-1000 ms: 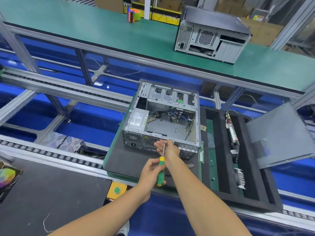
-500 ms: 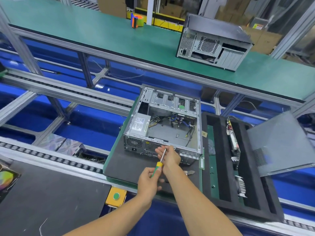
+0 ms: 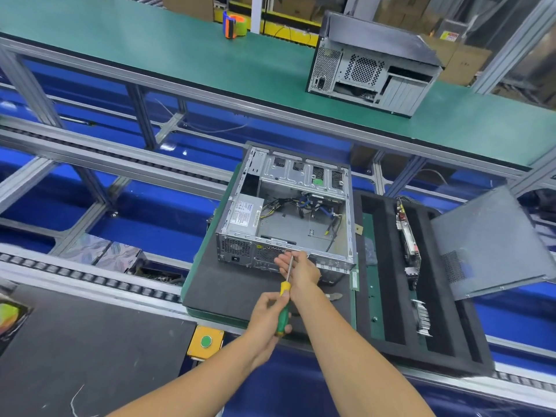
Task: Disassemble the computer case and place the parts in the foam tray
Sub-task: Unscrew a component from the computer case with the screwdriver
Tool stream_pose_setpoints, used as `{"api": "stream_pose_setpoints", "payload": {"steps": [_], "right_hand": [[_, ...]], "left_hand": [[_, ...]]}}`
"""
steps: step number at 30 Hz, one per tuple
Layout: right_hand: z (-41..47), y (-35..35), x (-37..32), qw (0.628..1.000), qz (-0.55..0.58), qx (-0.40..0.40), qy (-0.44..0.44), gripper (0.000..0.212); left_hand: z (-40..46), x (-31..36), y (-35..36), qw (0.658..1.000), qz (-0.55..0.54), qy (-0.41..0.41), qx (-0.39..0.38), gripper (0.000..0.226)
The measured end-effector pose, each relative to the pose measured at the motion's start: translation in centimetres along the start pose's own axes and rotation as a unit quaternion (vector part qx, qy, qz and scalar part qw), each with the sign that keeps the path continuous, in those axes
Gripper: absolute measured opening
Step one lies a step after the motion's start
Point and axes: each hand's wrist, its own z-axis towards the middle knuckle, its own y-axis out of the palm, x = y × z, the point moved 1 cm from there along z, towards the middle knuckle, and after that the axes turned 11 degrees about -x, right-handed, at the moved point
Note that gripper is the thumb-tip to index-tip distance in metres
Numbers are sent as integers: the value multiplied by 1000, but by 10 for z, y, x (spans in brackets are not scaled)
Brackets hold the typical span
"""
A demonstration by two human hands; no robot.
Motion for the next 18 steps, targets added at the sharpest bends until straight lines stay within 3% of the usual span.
{"api": "stream_pose_setpoints", "payload": {"steps": [4,12,18], "right_hand": [[0,3,1,1000,1,14,-8,27],[1,1,2,1000,-10,16,4,30],[-5,1,2,999,-49,-10,2,26]], "left_hand": [[3,4,-1,997,73,18,32,30],[2,15,-7,998,35,-55,3,40],[1,21,-11,999,-5,-46,-3,28]]}}
